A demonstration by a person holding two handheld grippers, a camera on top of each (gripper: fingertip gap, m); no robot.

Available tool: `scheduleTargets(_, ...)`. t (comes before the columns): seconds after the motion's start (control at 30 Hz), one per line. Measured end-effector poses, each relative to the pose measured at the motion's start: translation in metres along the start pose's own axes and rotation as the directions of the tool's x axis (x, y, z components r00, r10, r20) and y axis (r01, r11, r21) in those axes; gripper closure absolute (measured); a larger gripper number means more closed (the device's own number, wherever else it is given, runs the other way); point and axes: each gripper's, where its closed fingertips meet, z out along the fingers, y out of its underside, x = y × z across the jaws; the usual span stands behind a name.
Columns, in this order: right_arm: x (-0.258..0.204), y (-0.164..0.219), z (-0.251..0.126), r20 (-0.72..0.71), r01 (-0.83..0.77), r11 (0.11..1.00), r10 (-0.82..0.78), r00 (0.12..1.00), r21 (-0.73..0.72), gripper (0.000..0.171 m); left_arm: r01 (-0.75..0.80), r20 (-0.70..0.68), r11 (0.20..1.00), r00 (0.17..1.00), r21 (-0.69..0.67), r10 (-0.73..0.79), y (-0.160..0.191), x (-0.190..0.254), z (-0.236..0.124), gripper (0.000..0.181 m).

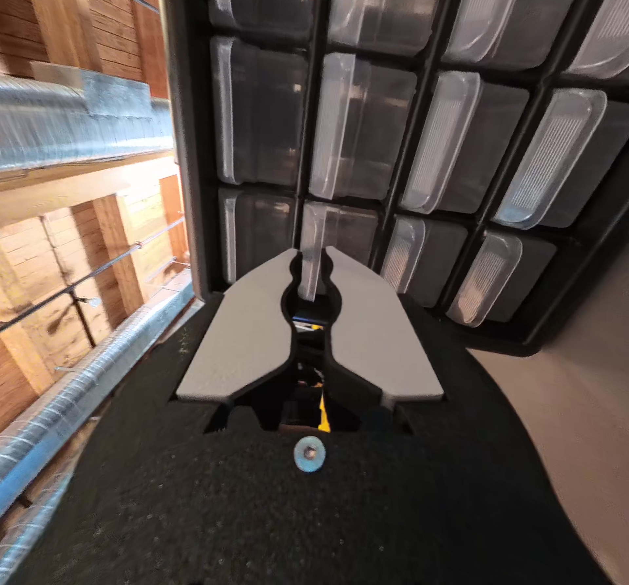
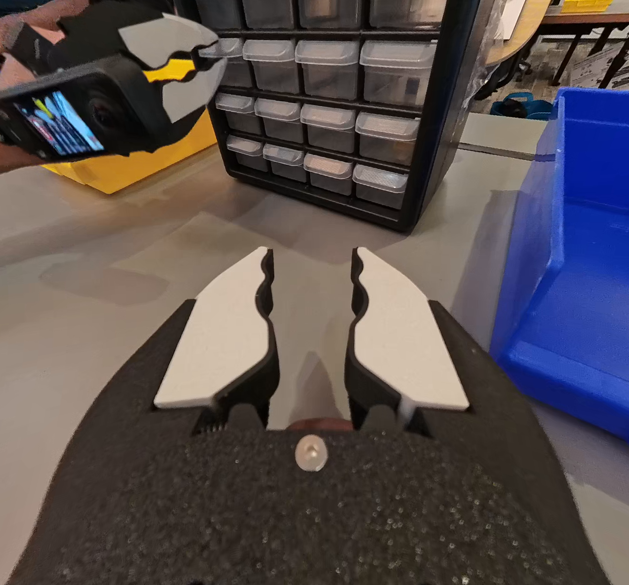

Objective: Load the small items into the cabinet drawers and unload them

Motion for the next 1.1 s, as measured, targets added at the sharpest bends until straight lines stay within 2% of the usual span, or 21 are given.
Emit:
scheduleTargets(0.1,-0.001,0.000,0.000,0.011,-0.018,1.000,0.018,1.000,0.001,0.128,-0.019,0.037,1.000,0.999,0.004,0.019,-0.002,0.000,-0.008,0.172)
scheduleTargets(0.33,-0.005,-0.001,-0.001,0.021,-0.022,1.000,0.022,1.000,0.002,0.128,0.102,-0.005,0.995,0.995,0.006,-0.102,-0.007,-0.003,-0.040,0.170)
scheduleTargets(0.43,-0.006,0.001,0.000,0.029,-0.030,1.000,0.030,0.999,-0.005,0.128,0.227,-0.045,0.973,0.973,-0.031,-0.228,-0.006,-0.004,-0.053,0.168)
scheduleTargets(0.53,-0.006,0.001,0.000,0.035,-0.039,0.999,0.039,0.999,-0.006,0.128,0.406,-0.085,0.913,0.909,-0.045,-0.409,-0.011,-0.009,-0.066,0.155)
scheduleTargets(0.63,-0.007,0.002,0.000,0.038,-0.043,0.999,0.043,0.998,-0.010,0.128,0.592,-0.131,0.804,0.795,-0.046,-0.593,-0.020,-0.016,-0.078,0.139)
scheduleTargets(0.77,-0.008,0.003,0.001,0.043,-0.050,0.999,0.050,0.998,-0.016,0.128,0.850,-0.154,0.510,0.491,-0.131,-0.858,-0.014,-0.020,-0.075,0.125)
scheduleTargets(0.83,-0.008,0.004,0.001,0.044,-0.053,0.998,0.054,0.998,-0.021,0.128,0.910,-0.130,0.361,0.341,-0.202,-0.931,-0.002,-0.016,-0.064,0.117)
scheduleTargets(0.9,-0.008,0.004,0.002,0.043,-0.055,0.998,0.056,0.997,-0.024,0.128,0.928,-0.111,0.255,0.233,-0.270,-0.966,0.003,-0.008,-0.052,0.111)
scheduleTargets(1.0,-0.007,0.005,0.004,0.044,-0.064,0.997,0.066,0.997,-0.031,0.128,0.919,-0.108,0.189,0.162,-0.345,-0.981,-0.003,0.007,-0.039,0.103)
scheduleTargets(1.1,-0.006,0.005,0.004,0.049,-0.076,0.997,0.077,0.996,-0.030,0.128,0.914,-0.130,0.176,0.137,-0.365,-0.982,-0.012,0.019,-0.033,0.098)
